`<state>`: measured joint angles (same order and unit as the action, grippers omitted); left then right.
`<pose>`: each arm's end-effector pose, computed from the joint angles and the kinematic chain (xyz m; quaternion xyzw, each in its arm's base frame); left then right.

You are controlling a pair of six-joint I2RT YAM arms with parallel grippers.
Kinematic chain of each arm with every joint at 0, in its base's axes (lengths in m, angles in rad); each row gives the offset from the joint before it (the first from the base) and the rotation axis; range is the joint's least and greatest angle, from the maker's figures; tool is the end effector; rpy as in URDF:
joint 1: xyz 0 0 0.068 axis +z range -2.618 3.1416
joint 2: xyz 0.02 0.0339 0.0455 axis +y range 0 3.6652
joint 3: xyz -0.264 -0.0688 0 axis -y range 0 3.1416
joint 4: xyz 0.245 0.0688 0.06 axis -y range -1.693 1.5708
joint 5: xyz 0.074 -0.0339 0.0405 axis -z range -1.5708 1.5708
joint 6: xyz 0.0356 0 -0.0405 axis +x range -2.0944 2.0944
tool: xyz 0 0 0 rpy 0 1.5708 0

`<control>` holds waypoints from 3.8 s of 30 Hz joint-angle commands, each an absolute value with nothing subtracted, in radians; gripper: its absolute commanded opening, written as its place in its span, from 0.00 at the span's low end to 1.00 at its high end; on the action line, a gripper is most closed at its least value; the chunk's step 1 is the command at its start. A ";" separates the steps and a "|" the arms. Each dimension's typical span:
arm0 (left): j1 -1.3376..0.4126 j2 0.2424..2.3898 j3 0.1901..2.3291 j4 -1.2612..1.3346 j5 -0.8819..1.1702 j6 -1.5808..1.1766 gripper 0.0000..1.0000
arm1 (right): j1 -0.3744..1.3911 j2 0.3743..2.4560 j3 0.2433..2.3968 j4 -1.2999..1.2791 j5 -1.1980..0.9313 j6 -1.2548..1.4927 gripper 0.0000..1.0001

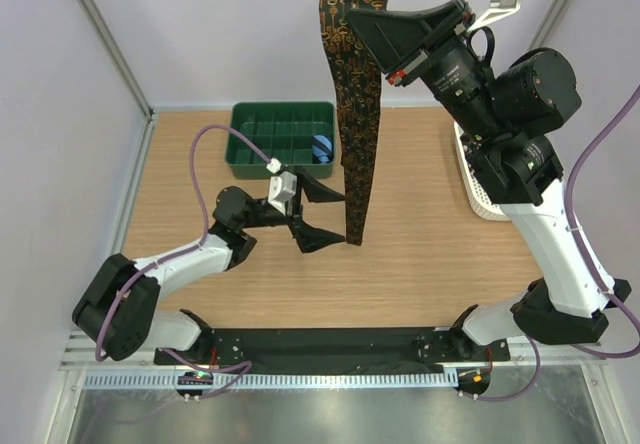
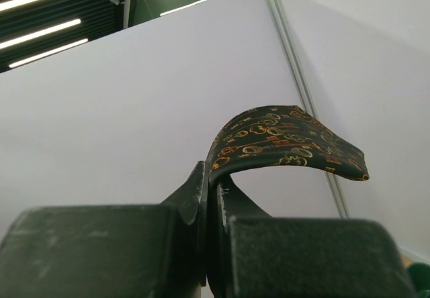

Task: Roll the ties
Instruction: Flatten the tie

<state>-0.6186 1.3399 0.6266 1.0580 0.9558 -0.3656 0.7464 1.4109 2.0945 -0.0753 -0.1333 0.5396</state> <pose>0.2056 -0.1821 0.2875 0.4376 0.4594 -0.5764 0.5151 0.1581 0.1527 0.6378 -0.1064 0.4533 0.5550 0.6893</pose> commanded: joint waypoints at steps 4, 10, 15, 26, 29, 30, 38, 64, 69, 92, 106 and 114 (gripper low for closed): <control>-0.641 1.362 0.667 1.086 0.870 -0.330 1.00 | 0.752 1.405 2.140 -0.006 -0.160 0.538 0.02; -0.641 1.428 0.678 1.066 0.799 -0.284 1.00 | 0.752 1.419 2.149 0.051 -0.153 0.548 0.02; -0.641 1.433 0.658 1.062 0.724 -0.239 1.00 | 0.750 1.430 2.157 0.055 -0.166 0.560 0.03; -0.679 1.502 0.693 1.061 0.862 -0.264 0.79 | 0.752 1.424 2.143 0.061 -0.147 0.526 0.02; -0.733 1.540 0.669 1.071 0.810 -0.239 0.83 | 0.752 1.414 2.125 0.060 -0.111 0.480 0.02; -0.756 1.549 0.669 1.075 0.799 -0.242 0.83 | 0.752 1.411 2.117 0.064 -0.089 0.470 0.02; -0.805 1.603 0.628 1.126 0.776 -0.276 0.42 | 0.752 1.388 2.085 0.060 -0.006 0.355 0.02; -0.808 1.427 0.544 0.857 0.772 -0.524 0.01 | 0.727 1.382 2.033 -0.035 0.253 0.075 0.01; -0.811 1.258 0.563 0.522 0.735 -0.670 0.03 | 0.577 1.463 2.046 -0.141 0.328 0.087 0.01; -0.831 0.883 1.052 -0.110 0.666 -1.137 0.15 | 0.098 1.502 1.536 -0.325 0.194 0.417 0.05; -0.824 1.206 1.557 -0.121 0.598 -1.275 0.19 | 0.097 1.231 1.030 0.042 -0.322 0.287 0.82; -0.811 1.272 1.675 -0.103 0.577 -1.345 0.20 | 0.104 1.094 0.816 0.486 -0.650 0.402 0.80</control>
